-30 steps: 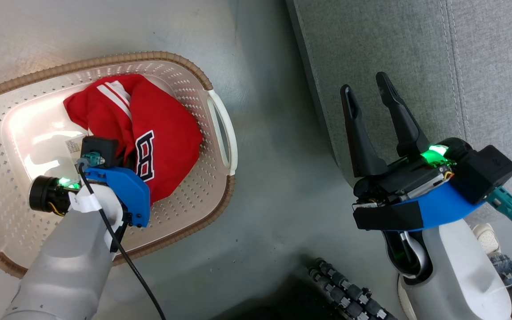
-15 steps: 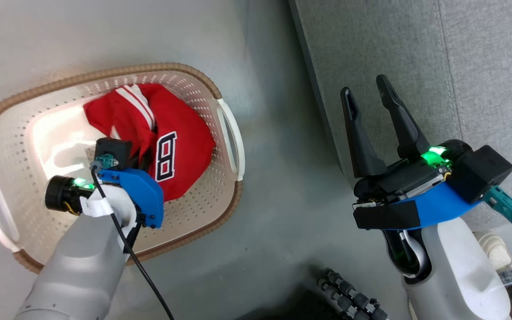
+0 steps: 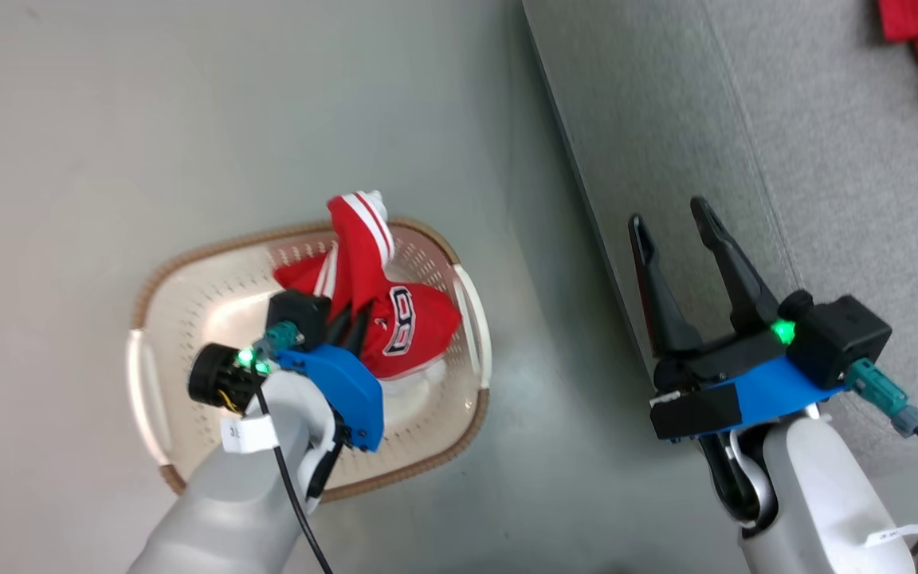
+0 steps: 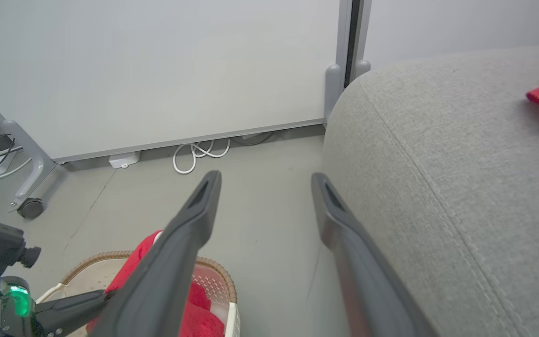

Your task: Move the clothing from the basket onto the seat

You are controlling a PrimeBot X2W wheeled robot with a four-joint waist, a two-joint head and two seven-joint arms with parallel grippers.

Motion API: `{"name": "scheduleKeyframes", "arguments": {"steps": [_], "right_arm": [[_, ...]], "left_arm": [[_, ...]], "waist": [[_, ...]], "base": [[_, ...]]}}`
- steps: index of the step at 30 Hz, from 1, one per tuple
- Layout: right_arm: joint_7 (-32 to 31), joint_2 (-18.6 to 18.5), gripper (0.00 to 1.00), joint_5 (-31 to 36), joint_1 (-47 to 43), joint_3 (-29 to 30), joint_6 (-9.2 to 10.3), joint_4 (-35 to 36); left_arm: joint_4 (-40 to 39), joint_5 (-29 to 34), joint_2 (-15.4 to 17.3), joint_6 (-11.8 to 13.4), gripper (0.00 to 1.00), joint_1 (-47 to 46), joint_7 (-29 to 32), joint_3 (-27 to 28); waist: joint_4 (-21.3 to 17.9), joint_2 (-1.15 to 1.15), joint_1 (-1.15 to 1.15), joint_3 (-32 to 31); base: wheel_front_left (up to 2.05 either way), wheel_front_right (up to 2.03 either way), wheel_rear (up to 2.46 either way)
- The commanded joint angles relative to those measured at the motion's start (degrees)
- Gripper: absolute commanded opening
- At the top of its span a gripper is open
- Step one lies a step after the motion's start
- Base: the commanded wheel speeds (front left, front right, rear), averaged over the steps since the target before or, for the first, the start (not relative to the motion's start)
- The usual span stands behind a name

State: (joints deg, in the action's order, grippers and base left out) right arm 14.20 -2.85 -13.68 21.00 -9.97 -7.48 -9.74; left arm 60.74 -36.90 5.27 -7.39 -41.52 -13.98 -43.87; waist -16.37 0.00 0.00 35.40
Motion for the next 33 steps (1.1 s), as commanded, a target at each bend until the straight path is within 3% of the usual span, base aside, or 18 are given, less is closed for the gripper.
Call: {"name": "scheduleKeyframes", "arguments": {"steps": [1, 5, 16, 26, 33], "right_arm": [[-0.33, -0.08, 1.0, 0.2, -1.07, 0.43, -0.02, -0.23], [-2.73, -0.08, 1.0, 1.02, -4.88, 1.6, -0.03, -0.73], [-6.72, -0.07, 1.0, 0.65, -11.89, 2.63, -0.02, -0.91], [-9.0, -0.07, 1.0, -0.45, -16.2, 1.57, -0.03, -1.08], [-9.76, -0.07, 1.0, -0.78, -17.3, 0.99, -0.03, -0.95]], "left_arm": [[-0.37, -0.28, -0.21, -0.13, 0.0, 0.84, -0.4, -0.58], [-2.23, -2.49, -1.23, -0.13, 0.0, 2.72, -0.9, -3.82], [-6.7, -5.53, -1.87, -0.12, 0.0, 3.27, -1.29, -8.79], [-11.95, -7.66, -2.37, -0.13, 0.0, 0.65, -1.29, -12.09], [-15.21, -11.23, -2.37, -0.13, 0.0, -2.54, -0.64, -15.83]], "waist": [[4.55, 0.0, 0.0, -7.1], [7.5, 0.0, 0.0, -14.97], [11.71, 0.0, 0.0, -27.02], [14.54, 0.0, 0.0, -34.48], [15.29, 0.0, 0.0, -36.48]], "base": [[0.0, 0.0, 0.0], [0.0, 0.0, 0.0], [0.0, 0.0, 0.0], [0.0, 0.0, 0.0], [0.0, 0.0, 0.0]]}}
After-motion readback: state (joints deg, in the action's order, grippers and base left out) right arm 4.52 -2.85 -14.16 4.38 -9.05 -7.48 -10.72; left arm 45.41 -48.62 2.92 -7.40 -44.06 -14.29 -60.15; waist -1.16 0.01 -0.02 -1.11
